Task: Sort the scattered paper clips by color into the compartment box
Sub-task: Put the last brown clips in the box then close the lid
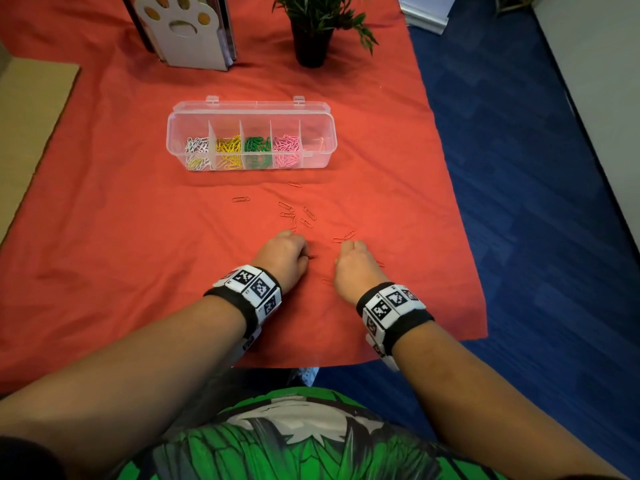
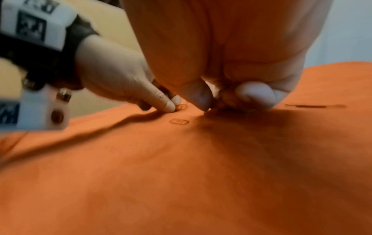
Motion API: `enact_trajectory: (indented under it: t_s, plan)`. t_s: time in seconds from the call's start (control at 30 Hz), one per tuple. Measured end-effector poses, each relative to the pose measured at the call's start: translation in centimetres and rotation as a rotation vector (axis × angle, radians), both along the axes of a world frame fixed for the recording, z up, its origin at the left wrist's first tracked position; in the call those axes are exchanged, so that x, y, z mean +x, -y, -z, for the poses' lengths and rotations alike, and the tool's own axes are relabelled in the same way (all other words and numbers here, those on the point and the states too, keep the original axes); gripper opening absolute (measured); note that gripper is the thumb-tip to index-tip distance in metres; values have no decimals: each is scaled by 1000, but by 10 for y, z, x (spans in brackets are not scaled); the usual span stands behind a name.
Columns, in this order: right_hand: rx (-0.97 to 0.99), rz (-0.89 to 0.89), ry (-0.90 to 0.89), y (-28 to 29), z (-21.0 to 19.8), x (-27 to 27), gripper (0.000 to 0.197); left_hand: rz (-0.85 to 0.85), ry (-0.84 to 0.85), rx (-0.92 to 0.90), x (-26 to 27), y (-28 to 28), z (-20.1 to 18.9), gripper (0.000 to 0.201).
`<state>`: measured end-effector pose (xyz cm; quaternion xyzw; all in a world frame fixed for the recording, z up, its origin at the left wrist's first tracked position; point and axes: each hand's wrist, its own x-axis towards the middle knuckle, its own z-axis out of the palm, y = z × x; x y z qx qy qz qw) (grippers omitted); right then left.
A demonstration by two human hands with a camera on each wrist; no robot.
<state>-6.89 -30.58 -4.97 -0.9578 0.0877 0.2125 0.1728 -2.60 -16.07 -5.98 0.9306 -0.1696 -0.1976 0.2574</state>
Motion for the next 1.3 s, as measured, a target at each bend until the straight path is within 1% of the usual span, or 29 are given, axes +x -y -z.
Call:
enact_trajectory:
  t_s: [0.07, 0.1, 0.13, 0.2, 0.23, 0.3, 0.37, 0.4, 0.43, 0.47, 0.5, 0.53, 0.6, 0.67, 0.7, 0.73, 0.77, 0.83, 0.9, 0.97, 1.0, 1.03, 1.07, 1.1, 1.17, 1.2, 1.23, 1.27, 1.3]
  plan:
    - [163, 94, 15, 7, -3, 4, 18, -70, -96, -105, 2, 0, -4, 3]
    - [264, 171, 38, 11, -4, 7, 11, -147, -194, -188, 3, 2, -8, 8]
    - [389, 268, 52, 15, -5, 9, 16, -260, -330, -315, 4, 2, -12, 11]
    - [722, 523, 39, 23, -8, 12, 26, -497, -650, -632, 5, 4, -24, 3]
    - [894, 640, 12, 29, -12, 13, 28, -567, -796, -769, 5, 4, -28, 8]
    - [1190, 796, -25, 42, -19, 14, 27, -587, -1010, -946, 5, 1, -35, 12]
    - [1406, 901, -43, 57, -23, 15, 27, -575, -1112, -1023, 6, -1, -37, 20]
    - [1460, 953, -53, 62, -24, 15, 25, -581, -1135, -1026, 5, 1, -37, 23]
    - [1470, 996, -57, 65, -25, 14, 23, -587, -1134, -987, 4, 4, -37, 22]
    - [1429, 1013, -60, 67, -24, 13, 22, -588, -1096, -912, 2, 8, -36, 19]
    - [1337, 991, -59, 68, -22, 12, 20, -567, -1003, -796, 0, 14, -32, 19]
    - [1189, 928, -50, 68, -18, 12, 19, -517, -877, -660, -3, 19, -28, 20]
    - [758, 674, -27, 68, -10, 11, 21, -343, -616, -421, -8, 24, -18, 20]
    - [319, 397, 7, 68, -5, 8, 14, -79, -399, -200, -11, 24, -10, 17]
    - [175, 313, 17, 67, -5, 5, 12, 51, -289, -81, -12, 24, -10, 16]
    - [80, 252, 24, 66, -3, 1, 16, 155, -188, 7, -12, 23, -9, 17]
    - [12, 208, 26, 65, -1, -2, 22, 221, -115, 57, -12, 22, -9, 18]
    - [-94, 145, 27, 60, 0, -6, 28, 282, -60, 90, -12, 22, -7, 16]
    - [-143, 92, 25, 57, 2, -9, 27, 314, -55, 113, -15, 23, -6, 14]
    - [-150, 78, -12, 55, 2, -9, 27, 312, -77, 91, -17, 23, -3, 14]
    - [-122, 91, -33, 55, 2, -8, 26, 278, -108, 53, -16, 23, -2, 12]
    - [-64, 119, -40, 55, 1, -5, 22, 210, -169, -8, -15, 24, -3, 10]
    - [27, 165, -34, 56, -2, -2, 15, 101, -281, -95, -12, 25, -5, 11]
    - [143, 218, -20, 56, -4, 3, 8, -54, -434, -223, -10, 26, -9, 14]
    - [398, 331, 7, 55, -7, 13, 21, -365, -740, -534, -3, 25, -18, 12]
    - [559, 410, 5, 54, -9, 16, 25, -470, -863, -671, 1, 22, -23, 12]
    - [735, 498, -5, 52, -11, 18, 28, -535, -963, -786, 5, 17, -29, 13]
    - [906, 582, -25, 50, -13, 20, 28, -567, -1029, -879, 9, 11, -33, 14]
    - [1075, 666, -49, 49, -15, 23, 28, -587, -1053, -943, 13, 6, -37, 17]
